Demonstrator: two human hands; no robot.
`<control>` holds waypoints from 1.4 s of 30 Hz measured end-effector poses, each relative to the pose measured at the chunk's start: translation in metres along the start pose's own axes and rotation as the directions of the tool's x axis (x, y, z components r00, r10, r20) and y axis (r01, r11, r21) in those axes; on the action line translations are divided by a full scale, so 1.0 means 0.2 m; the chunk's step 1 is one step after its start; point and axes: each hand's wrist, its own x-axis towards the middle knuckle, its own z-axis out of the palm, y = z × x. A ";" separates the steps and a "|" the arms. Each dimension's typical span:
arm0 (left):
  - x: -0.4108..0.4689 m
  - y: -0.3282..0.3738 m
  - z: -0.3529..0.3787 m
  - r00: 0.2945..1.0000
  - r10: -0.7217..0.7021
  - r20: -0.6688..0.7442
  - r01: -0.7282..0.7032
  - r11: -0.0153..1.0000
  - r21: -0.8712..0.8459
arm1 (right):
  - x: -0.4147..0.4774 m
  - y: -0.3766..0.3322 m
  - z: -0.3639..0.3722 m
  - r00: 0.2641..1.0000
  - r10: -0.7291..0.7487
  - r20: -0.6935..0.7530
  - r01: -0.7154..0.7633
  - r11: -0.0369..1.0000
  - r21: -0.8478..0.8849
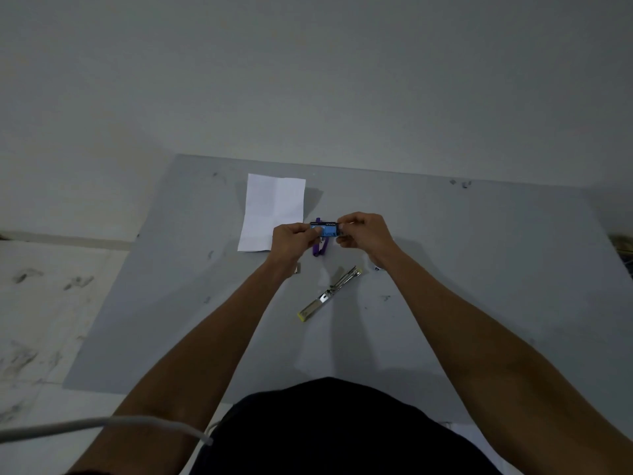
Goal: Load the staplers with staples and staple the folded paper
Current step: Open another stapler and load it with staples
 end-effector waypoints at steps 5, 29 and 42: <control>-0.02 0.02 -0.01 1.000 -0.016 -0.024 0.016 1.000 -0.021 | -0.01 0.00 -0.01 0.999 -0.048 -0.020 0.047 0.997 -0.060; 0.00 0.02 0.01 0.998 0.017 -0.064 -0.014 0.999 0.043 | 0.01 -0.04 0.07 0.959 -0.256 -0.122 0.134 0.788 -0.600; 0.02 0.04 0.01 0.993 -0.001 -0.117 0.009 0.997 0.071 | -0.01 -0.03 0.04 0.933 -0.327 -0.150 0.171 0.770 -0.615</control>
